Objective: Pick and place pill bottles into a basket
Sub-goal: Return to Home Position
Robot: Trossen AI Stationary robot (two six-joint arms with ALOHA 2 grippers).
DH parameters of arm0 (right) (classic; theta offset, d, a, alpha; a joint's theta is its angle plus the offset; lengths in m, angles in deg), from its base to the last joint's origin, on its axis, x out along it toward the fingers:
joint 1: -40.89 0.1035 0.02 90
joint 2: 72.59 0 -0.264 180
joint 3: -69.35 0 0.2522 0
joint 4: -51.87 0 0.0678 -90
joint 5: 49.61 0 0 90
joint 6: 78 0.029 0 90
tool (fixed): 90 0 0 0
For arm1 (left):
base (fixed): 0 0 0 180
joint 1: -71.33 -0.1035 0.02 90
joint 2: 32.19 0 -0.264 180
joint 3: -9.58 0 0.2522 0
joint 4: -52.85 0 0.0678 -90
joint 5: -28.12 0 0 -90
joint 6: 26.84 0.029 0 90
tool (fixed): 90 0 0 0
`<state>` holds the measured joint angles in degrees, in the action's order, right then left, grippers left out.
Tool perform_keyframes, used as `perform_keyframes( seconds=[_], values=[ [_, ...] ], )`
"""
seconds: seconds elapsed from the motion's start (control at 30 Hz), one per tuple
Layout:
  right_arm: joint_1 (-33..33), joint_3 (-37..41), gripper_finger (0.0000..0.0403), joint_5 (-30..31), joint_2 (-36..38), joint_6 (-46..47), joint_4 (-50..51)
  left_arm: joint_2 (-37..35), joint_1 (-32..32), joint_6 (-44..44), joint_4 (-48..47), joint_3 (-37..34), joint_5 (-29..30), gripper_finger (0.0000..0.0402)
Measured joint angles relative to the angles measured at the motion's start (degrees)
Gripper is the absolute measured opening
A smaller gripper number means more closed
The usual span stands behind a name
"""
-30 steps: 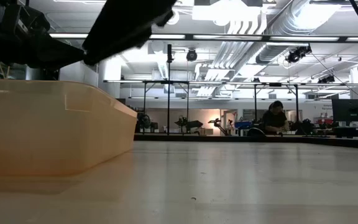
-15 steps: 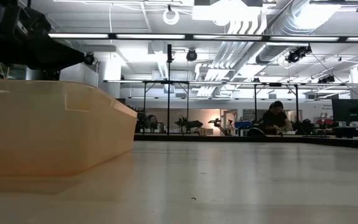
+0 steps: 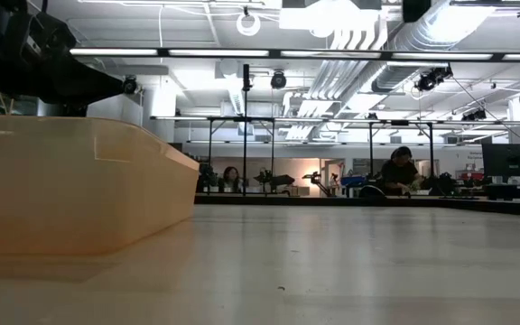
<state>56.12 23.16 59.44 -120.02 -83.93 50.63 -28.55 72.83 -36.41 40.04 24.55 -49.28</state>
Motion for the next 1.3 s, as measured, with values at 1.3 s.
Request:
perform_keyframes(
  seconds=[1.3],
  values=[
    [-16.2,27.2,0.0,-13.3,20.4,3.6,-12.6,0.0,0.0,0.1,0.0,0.0,0.0,0.0088]
  ],
)
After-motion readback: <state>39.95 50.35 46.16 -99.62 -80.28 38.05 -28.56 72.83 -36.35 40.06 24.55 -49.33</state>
